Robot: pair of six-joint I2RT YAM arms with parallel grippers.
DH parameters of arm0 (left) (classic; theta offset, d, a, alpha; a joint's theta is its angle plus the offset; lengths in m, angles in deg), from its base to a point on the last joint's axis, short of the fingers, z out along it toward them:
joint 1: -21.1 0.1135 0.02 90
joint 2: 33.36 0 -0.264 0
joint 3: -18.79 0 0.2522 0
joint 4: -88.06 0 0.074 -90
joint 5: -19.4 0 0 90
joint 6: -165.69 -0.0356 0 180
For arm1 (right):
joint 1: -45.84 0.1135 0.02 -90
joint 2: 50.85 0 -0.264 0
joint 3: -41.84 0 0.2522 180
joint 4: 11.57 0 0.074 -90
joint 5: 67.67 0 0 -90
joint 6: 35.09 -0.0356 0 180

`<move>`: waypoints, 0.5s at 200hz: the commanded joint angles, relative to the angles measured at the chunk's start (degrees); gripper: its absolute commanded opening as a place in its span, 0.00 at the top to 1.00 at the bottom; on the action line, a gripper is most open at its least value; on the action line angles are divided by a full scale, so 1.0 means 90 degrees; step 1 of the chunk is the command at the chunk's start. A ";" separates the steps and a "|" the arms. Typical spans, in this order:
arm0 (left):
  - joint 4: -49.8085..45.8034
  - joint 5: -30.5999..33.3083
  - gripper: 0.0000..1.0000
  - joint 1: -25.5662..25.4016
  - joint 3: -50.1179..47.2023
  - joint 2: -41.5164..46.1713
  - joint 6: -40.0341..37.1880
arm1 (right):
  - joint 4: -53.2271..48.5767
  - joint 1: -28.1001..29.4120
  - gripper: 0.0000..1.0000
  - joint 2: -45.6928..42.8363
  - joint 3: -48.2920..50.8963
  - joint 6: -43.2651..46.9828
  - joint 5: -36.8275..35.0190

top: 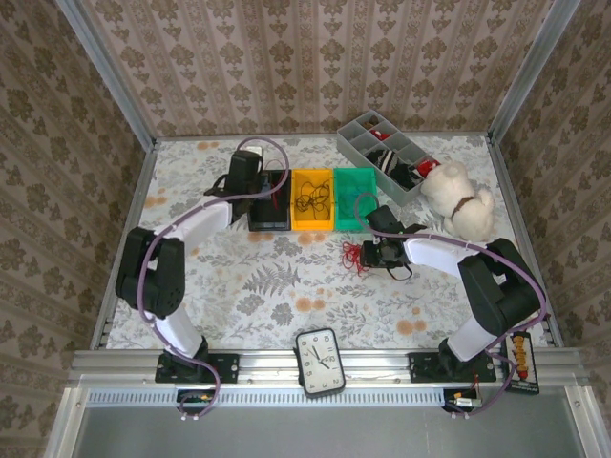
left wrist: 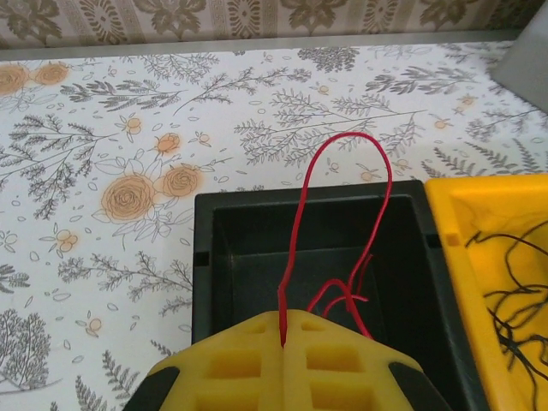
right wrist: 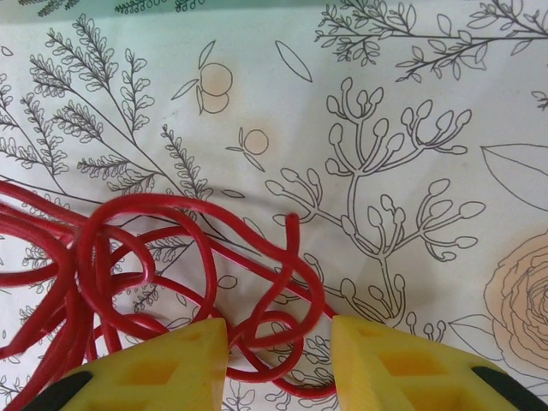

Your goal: Untangle the cables

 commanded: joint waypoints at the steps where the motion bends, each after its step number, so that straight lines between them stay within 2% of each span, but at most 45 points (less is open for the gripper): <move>1: -0.0485 0.0065 0.69 -0.0002 0.0530 -0.0185 0.0007 | -0.0438 -0.0045 0.62 -0.0057 0.0106 -0.0048 0.0004; 7: -0.0612 0.0111 0.57 -0.0008 0.0646 -0.0175 0.0030 | -0.0442 -0.0044 0.62 -0.0071 0.0106 -0.0047 0.0008; 13: -0.0732 0.0175 0.48 -0.0008 0.0729 -0.0140 0.0053 | -0.0429 -0.0044 0.62 -0.0072 0.0106 -0.0047 0.0013; 28: -0.0885 0.0297 0.39 -0.0020 0.0758 0.0111 0.0085 | -0.0405 -0.0044 0.62 -0.0089 0.0130 -0.0055 0.0013; 54: -0.0773 -0.0061 0.35 -0.0141 0.0321 0.0710 -0.0066 | -0.0238 -0.0044 0.62 -0.0152 0.0206 -0.0031 0.0056; 65: -0.0712 -0.0628 0.35 -0.0203 0.0069 0.0860 -0.0209 | -0.0115 -0.0044 0.62 -0.0189 0.0237 0.0015 0.0130; 84: -0.0671 -0.1896 0.34 -0.0720 -0.0373 0.0863 -0.0519 | 0.0013 -0.0044 0.62 -0.0209 0.0223 0.0045 0.0219; 100: -0.0750 -0.2655 0.34 -0.1189 -0.0566 0.0612 -0.0812 | 0.0084 -0.0044 0.62 -0.0209 0.0223 0.0022 0.0267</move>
